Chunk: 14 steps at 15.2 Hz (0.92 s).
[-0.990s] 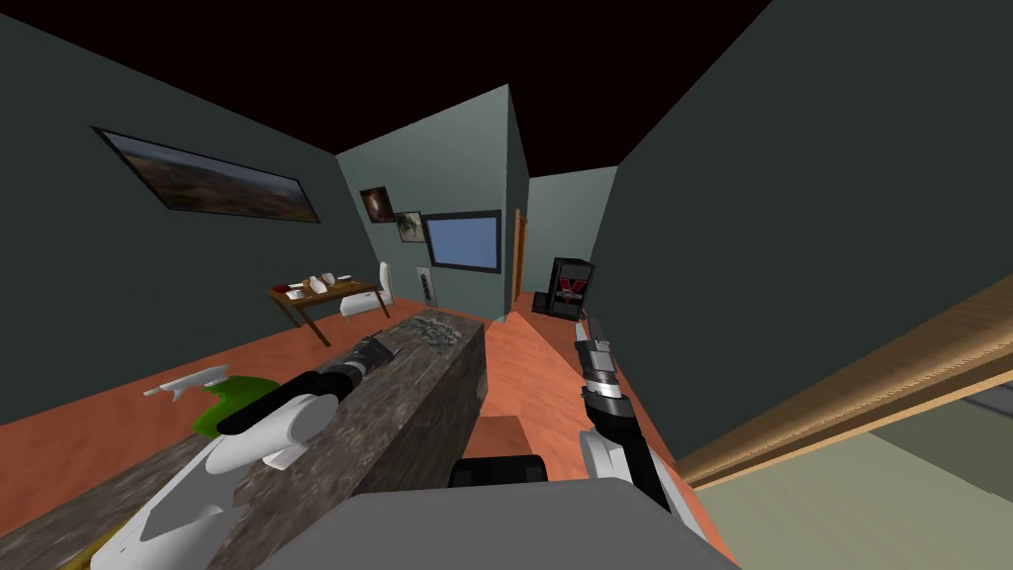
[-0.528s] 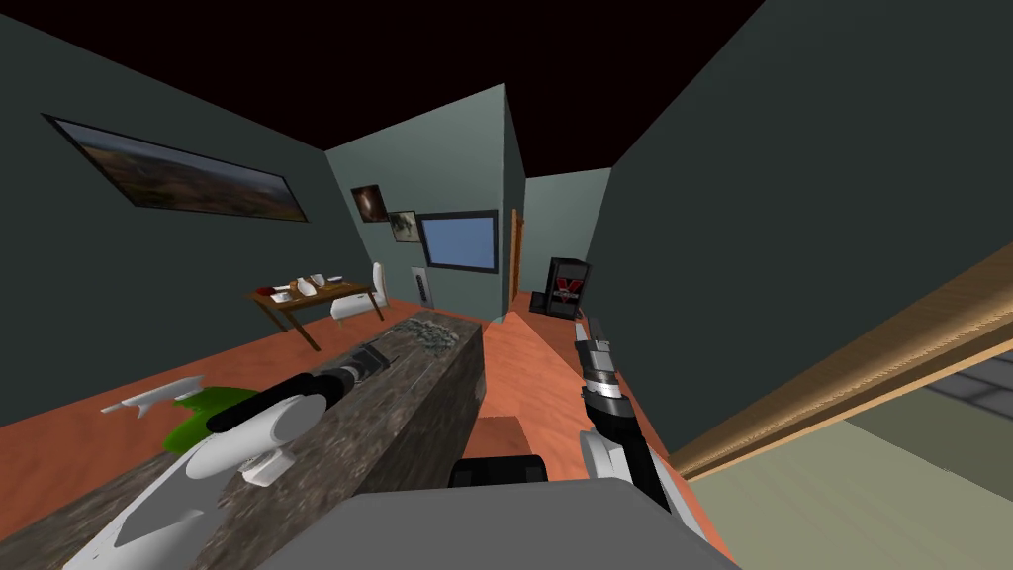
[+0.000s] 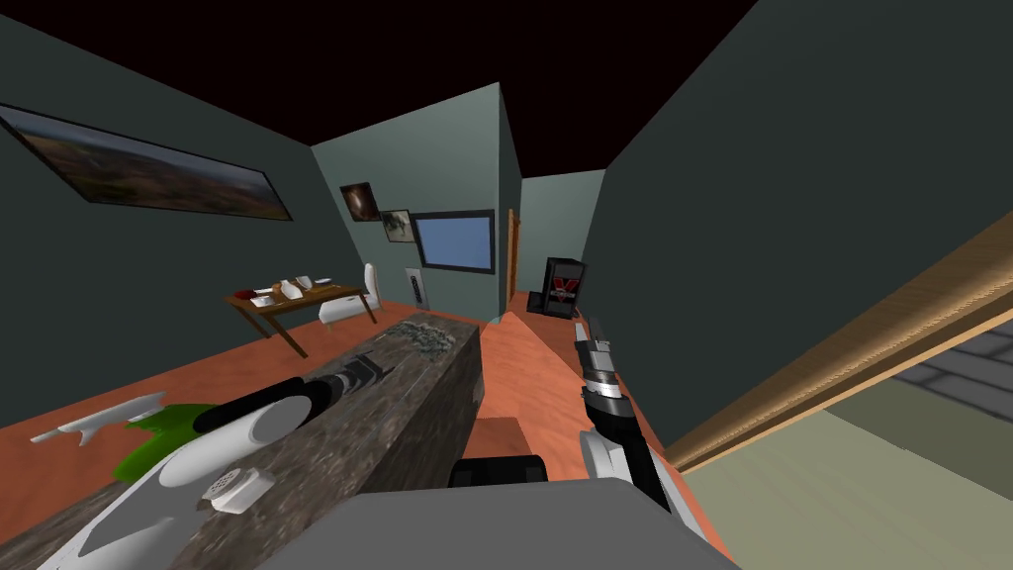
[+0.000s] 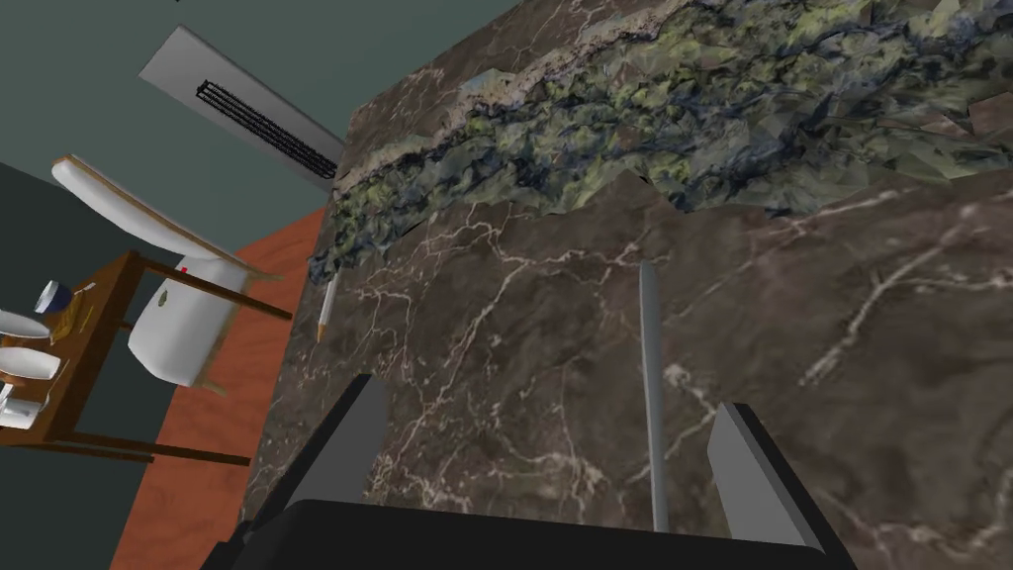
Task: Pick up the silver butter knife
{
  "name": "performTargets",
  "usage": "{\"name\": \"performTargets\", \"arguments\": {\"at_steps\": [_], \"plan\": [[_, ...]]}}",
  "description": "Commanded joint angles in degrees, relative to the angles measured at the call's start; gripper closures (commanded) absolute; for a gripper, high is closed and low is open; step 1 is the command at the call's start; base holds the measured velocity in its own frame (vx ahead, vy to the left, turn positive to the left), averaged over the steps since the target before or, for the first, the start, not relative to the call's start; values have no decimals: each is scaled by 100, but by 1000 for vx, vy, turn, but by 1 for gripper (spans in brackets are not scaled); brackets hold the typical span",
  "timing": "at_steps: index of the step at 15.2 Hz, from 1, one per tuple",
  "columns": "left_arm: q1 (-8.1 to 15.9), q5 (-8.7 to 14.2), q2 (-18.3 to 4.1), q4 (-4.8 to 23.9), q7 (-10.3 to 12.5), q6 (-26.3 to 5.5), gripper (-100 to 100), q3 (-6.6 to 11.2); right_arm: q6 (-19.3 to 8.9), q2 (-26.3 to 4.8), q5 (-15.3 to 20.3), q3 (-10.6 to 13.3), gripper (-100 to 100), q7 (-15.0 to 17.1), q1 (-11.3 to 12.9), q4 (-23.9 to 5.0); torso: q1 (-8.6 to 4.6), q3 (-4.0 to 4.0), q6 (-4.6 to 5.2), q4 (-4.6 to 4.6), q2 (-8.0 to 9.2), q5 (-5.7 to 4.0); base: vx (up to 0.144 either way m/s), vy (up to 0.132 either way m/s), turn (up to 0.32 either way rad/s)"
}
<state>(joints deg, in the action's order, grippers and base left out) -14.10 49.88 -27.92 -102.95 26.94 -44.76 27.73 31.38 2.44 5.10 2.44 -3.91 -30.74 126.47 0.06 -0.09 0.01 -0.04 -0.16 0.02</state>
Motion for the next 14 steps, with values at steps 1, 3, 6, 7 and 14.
{"name": "performTargets", "arguments": {"at_steps": [1,3,6,7,14], "plan": [[27,117,-94,106,164,-286,-100,63,0,0,0,0,0,0,0,0,0,0,0,0,0,0,33,12,-67],[23,288,-203,261,304,-500,-100,126,0,0,0,0,0,0,0,0,1,0,-1,0,1,0,22,12,-32],[17,450,-313,412,441,-831,-100,183,0,0,0,0,0,0,0,0,1,1,-1,0,1,0,30,10,-65],[17,450,-313,412,441,-837,-100,183,0,0,0,0,0,0,0,0,0,0,-1,0,0,0,24,5,-9],[-22,1009,-722,951,933,-1673,-100,374,0,0,0,0,0,0,0,0,-3,-1,-1,0,-1,-1,31,4,-51]]}}
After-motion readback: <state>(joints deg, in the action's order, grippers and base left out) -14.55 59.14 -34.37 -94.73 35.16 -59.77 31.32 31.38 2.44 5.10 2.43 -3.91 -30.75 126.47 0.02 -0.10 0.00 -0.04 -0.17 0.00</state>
